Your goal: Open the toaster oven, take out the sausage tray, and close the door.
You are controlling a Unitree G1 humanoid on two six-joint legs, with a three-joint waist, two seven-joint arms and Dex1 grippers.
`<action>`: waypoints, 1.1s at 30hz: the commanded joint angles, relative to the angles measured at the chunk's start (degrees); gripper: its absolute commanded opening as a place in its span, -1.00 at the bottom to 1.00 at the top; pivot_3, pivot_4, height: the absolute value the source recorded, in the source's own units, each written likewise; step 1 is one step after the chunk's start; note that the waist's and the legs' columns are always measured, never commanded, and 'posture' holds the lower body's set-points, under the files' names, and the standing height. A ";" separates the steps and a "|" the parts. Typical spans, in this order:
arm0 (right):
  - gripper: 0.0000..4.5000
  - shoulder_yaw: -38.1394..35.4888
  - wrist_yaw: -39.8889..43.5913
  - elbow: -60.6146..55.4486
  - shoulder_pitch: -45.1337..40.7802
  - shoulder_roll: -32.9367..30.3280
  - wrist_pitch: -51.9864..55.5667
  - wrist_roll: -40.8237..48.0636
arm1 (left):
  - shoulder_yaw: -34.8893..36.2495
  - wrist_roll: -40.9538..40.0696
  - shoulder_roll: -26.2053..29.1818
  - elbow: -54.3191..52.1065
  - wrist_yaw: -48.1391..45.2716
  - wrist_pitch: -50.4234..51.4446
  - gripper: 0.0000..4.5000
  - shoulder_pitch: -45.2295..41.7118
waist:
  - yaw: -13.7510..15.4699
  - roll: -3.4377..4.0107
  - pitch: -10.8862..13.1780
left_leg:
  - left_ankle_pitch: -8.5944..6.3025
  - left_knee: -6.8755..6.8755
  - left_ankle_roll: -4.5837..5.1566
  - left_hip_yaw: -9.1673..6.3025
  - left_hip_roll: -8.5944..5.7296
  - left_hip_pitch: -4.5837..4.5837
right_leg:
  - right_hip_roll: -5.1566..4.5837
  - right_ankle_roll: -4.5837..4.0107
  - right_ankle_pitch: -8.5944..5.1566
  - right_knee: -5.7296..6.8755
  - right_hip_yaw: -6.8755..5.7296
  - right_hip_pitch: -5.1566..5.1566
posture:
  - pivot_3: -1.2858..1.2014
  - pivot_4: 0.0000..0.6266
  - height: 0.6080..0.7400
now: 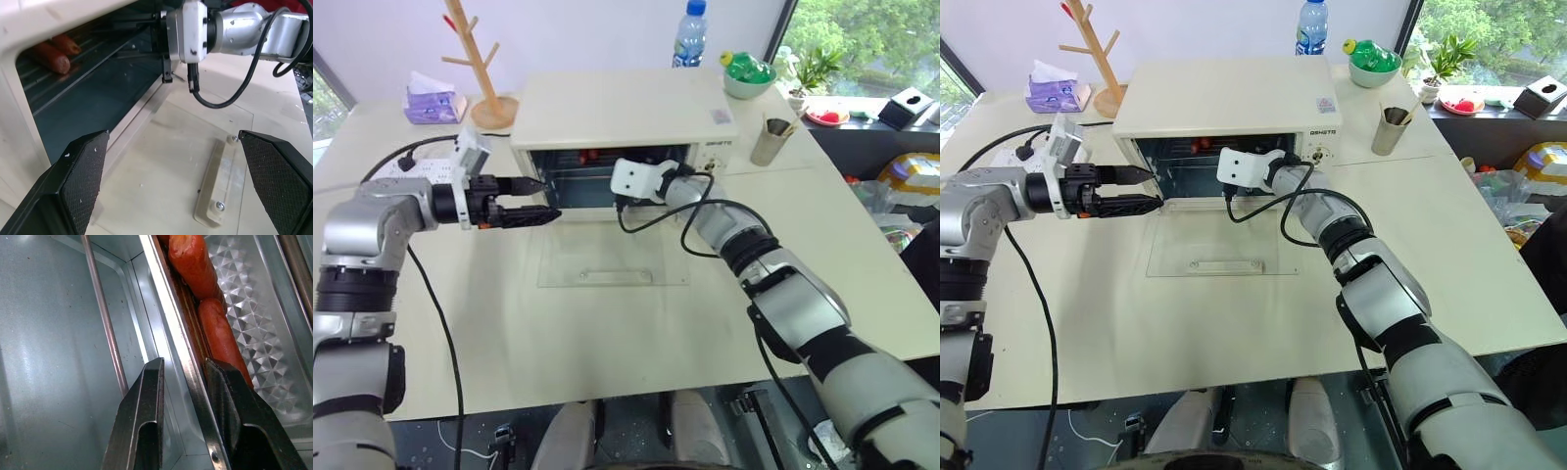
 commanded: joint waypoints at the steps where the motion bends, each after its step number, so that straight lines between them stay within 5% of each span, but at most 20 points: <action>1: -0.81 0.43 1.58 -2.18 -0.28 -0.60 -0.38 -1.52 | 0.38 0.73 -0.30 0.79 -0.61 -1.39 1.00 -2.43 | 0.07 0.02 0.01 | 0.00 0.00 0.00 0.00 0.00 0.00 | 0.00 0.00 0.00 0.00 0.00 0.00 | 0.03 -0.52 0.94; 33: -0.84 1.38 8.24 -34.02 15.46 -4.89 7.91 -4.97 | -0.23 7.91 -4.78 17.52 -4.41 -8.88 1.00 -13.55 | 0.55 0.02 0.01 | 0.01 0.23 0.04 -0.18 -0.09 0.01 | 0.03 -0.05 0.04 0.34 -0.02 0.06 | 0.03 -0.52 0.94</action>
